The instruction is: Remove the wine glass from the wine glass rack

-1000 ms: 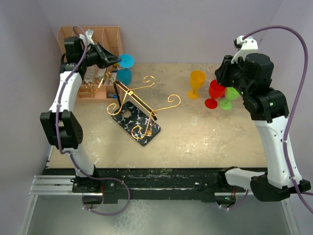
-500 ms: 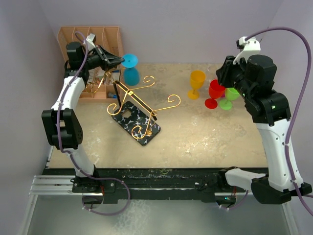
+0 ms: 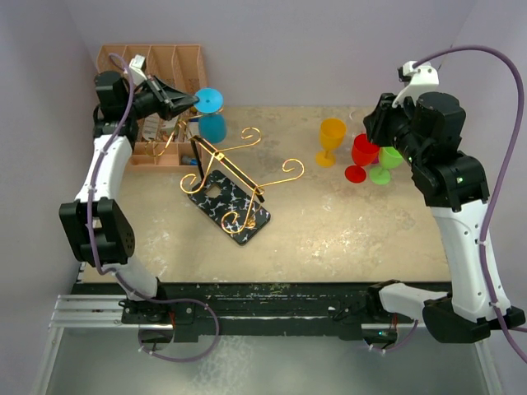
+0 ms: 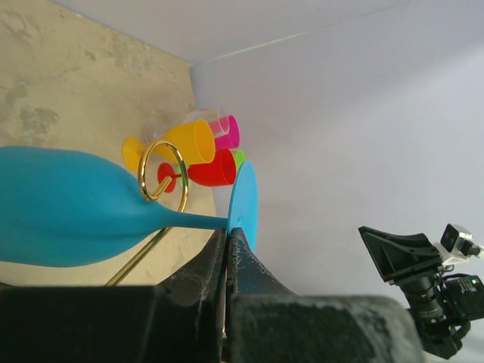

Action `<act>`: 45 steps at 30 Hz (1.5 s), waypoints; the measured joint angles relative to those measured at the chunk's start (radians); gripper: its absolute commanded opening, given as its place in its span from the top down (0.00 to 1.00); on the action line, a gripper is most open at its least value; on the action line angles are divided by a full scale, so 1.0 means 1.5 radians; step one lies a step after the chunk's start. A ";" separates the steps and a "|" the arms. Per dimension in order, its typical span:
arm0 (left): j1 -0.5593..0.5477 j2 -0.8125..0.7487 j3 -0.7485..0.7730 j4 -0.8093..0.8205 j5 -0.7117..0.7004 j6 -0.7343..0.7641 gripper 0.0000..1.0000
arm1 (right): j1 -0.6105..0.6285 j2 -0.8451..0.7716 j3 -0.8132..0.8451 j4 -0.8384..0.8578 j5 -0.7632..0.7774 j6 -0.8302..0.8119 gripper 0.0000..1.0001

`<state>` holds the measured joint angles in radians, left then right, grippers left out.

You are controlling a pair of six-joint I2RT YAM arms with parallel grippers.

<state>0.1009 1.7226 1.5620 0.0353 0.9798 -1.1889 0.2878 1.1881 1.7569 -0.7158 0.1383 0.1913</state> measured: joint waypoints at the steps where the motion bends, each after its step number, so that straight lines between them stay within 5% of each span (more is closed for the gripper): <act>1: 0.007 -0.011 0.000 -0.016 -0.007 0.010 1.00 | 0.000 0.000 -0.001 0.002 0.000 0.000 0.69; 15: 0.052 -0.163 -0.021 -0.151 -0.163 0.134 1.00 | 0.000 -0.018 -0.007 0.009 -0.002 0.000 0.70; 23: 0.055 -0.276 -0.151 0.109 -0.119 -0.024 1.00 | 0.000 -0.048 -0.047 0.023 -0.124 0.016 0.72; 29: 0.055 -0.353 -0.203 0.298 -0.071 -0.185 1.00 | 0.000 -0.079 -0.091 0.098 -0.337 0.058 0.72; 36: 0.050 -0.445 -0.205 0.524 -0.017 -0.348 1.00 | 0.000 -0.096 -0.160 0.294 -0.622 0.154 0.58; 41: 0.042 -0.488 -0.199 0.746 0.002 -0.493 1.00 | 0.000 -0.101 -0.295 0.603 -0.812 0.341 0.36; 45: 0.035 -0.531 -0.199 0.838 0.001 -0.550 1.00 | 0.005 -0.065 -0.330 0.861 -0.885 0.499 0.27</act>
<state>0.1528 0.9260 1.2640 1.2919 0.9817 -2.0136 0.2958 1.0904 1.2617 0.5755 -1.1885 0.9401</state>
